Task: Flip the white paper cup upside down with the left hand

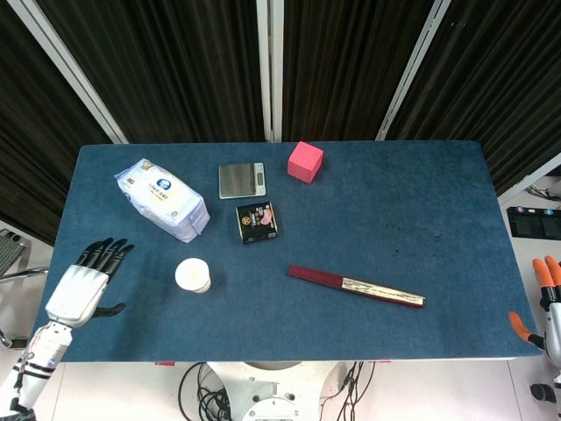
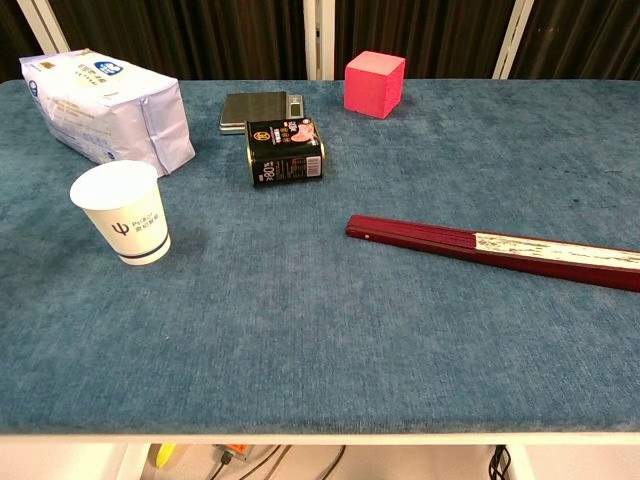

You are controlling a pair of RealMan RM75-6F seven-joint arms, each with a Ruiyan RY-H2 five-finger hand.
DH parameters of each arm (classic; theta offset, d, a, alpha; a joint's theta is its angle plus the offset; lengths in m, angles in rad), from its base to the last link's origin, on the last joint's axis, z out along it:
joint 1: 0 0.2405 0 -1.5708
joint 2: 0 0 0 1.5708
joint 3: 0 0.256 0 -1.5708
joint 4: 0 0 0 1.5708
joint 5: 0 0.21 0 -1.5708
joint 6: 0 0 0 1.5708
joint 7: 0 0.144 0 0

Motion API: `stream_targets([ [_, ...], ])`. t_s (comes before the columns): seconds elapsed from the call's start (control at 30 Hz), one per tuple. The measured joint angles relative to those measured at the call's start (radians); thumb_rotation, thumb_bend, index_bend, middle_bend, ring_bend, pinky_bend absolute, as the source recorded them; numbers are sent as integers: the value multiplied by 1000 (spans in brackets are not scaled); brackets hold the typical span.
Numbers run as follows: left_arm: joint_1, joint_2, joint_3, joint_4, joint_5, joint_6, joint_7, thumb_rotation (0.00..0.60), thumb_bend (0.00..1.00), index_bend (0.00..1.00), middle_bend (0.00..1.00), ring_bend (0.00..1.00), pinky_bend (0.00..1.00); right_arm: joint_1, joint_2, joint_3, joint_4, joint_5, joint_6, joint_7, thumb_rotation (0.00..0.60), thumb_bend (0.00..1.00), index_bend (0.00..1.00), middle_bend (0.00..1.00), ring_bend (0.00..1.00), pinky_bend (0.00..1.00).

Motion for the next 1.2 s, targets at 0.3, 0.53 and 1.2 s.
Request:
stream_targets([
  [0.3,-110,-43,-29,-42,-40,-169,100,600,62,0,26,0,111,1,13,1,2,0,-6,32,600,198,0,0,0,0],
  [0.53,-166,-103,-46,-15,-87,-234,134,600,64,0,26,0,123,0,19,-3,19,3,-18,62,600,198,0,0,0,0],
  [1.2,-248,-134,-47,-49,-155,-301,352,600,160,163,169,0,160,8,14,8,41,33,-42,60,600,243,0,0,0,0],
])
